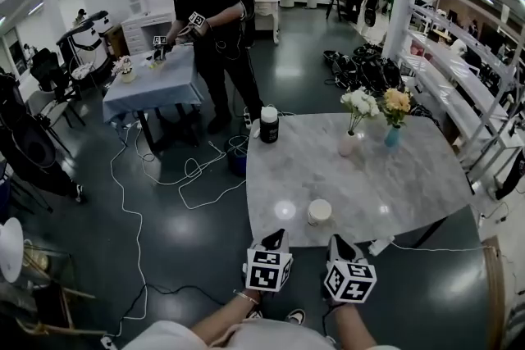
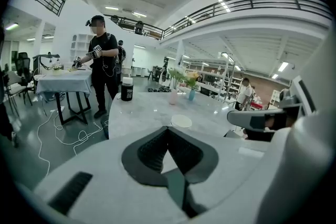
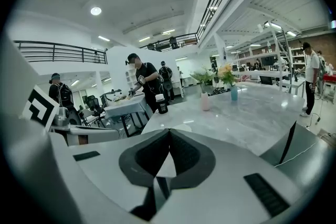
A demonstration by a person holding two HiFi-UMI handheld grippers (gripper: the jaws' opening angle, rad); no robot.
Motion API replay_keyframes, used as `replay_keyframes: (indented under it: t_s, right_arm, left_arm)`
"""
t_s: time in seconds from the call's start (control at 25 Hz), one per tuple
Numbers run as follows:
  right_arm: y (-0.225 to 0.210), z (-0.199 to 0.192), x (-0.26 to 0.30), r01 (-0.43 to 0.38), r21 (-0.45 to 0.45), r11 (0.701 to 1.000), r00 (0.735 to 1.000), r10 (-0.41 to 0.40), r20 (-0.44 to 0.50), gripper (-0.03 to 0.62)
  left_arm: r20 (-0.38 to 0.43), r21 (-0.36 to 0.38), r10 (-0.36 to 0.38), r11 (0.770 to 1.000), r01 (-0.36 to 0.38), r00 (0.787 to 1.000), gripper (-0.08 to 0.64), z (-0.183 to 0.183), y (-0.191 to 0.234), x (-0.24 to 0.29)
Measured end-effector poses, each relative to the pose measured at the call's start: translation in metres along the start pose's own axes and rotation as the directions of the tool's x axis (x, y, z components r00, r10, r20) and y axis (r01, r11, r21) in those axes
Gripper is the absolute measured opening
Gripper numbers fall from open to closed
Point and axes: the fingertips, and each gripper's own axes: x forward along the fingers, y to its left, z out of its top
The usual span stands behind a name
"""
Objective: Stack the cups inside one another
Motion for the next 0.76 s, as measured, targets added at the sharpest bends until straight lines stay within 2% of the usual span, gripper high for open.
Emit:
replay_keyframes:
  t_s: [0.76]
  right_arm:
    - [-0.028,-0.001,-0.013,0.005,0.017,1.0,1.0,-0.005,-0.005,0.008]
  left_arm:
    - [-0.014,0.012,-0.004,1.0,0.004,1.0,-0.005,-0.005,-0.023,0.01]
